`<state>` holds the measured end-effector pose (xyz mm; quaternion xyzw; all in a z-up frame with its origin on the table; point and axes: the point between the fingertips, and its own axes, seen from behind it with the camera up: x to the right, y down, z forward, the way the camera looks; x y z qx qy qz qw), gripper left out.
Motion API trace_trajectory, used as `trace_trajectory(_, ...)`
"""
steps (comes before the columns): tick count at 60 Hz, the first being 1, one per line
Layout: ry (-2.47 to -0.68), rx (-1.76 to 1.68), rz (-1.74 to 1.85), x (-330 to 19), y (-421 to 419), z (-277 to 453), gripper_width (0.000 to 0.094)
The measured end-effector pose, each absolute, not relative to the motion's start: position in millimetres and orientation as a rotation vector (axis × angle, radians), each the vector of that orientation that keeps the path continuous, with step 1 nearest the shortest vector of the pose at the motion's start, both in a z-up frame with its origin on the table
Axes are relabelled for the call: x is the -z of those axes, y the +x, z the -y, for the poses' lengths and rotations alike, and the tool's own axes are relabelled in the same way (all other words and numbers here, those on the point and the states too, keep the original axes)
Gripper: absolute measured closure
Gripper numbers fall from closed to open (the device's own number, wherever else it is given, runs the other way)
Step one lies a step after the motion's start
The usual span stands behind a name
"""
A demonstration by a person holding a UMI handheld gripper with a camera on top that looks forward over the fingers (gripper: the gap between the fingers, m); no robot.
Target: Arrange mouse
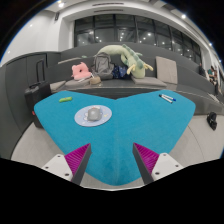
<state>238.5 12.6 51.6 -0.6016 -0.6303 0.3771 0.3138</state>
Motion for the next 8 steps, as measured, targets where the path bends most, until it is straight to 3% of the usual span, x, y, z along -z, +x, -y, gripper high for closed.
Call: trace_trajectory(8, -1.565, -0.998, 1.644, -57.0, 237.4, -16.3, 0.0082)
